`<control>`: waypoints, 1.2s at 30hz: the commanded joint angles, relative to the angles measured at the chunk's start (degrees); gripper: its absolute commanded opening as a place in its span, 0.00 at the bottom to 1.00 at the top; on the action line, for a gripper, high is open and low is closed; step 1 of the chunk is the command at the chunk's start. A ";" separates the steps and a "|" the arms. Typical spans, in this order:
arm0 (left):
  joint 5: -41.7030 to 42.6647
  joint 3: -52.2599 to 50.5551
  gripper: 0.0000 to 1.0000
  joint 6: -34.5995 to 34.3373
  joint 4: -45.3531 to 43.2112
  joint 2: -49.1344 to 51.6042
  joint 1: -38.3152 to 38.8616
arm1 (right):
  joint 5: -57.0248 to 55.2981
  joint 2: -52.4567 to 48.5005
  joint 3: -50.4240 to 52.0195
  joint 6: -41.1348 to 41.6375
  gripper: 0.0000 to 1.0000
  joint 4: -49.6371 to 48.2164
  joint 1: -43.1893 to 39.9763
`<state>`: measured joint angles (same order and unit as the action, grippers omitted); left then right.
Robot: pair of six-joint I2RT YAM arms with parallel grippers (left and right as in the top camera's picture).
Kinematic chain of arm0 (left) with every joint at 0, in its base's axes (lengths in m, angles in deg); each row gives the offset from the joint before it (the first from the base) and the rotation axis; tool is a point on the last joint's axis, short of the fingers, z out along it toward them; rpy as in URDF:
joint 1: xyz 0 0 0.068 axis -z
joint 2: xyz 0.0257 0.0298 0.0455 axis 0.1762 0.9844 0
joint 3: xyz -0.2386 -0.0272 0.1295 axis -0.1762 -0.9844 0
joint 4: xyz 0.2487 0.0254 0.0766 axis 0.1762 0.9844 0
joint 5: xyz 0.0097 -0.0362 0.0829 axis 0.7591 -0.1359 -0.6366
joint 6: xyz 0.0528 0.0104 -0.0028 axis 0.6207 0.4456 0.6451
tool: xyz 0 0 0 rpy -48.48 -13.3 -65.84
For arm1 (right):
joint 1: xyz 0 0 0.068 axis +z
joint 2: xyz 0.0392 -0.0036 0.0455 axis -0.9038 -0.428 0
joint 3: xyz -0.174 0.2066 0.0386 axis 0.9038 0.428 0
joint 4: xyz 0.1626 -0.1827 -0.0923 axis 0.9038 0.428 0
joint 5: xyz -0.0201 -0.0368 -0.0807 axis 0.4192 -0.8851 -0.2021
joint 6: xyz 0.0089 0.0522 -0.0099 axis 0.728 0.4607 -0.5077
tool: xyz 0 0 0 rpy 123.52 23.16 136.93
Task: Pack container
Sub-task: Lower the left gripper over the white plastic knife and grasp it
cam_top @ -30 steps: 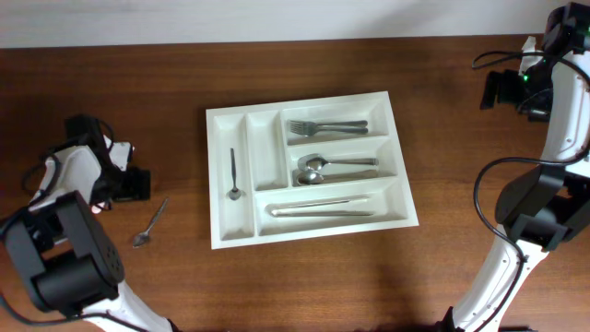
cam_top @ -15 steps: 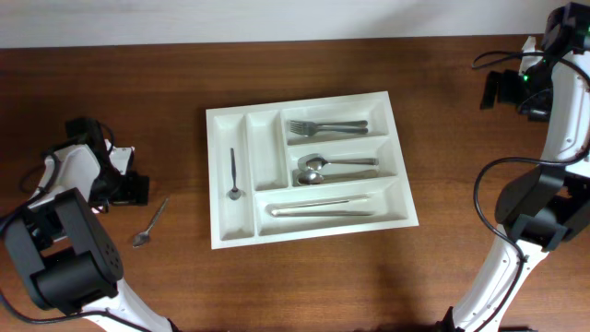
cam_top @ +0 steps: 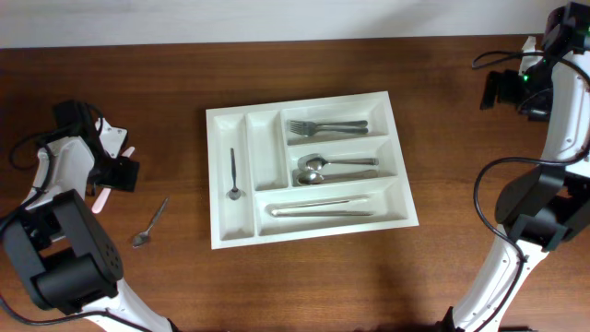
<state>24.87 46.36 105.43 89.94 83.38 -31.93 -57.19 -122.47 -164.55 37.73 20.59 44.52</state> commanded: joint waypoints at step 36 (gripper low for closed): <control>15.47 0.66 0.72 0.70 2.67 9.60 -2.38 | 0.35 0.11 -0.07 0.50 0.99 0.20 0.24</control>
<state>37.09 47.89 106.46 91.71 89.66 -34.18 -57.19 -122.47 -164.55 37.75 20.59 44.50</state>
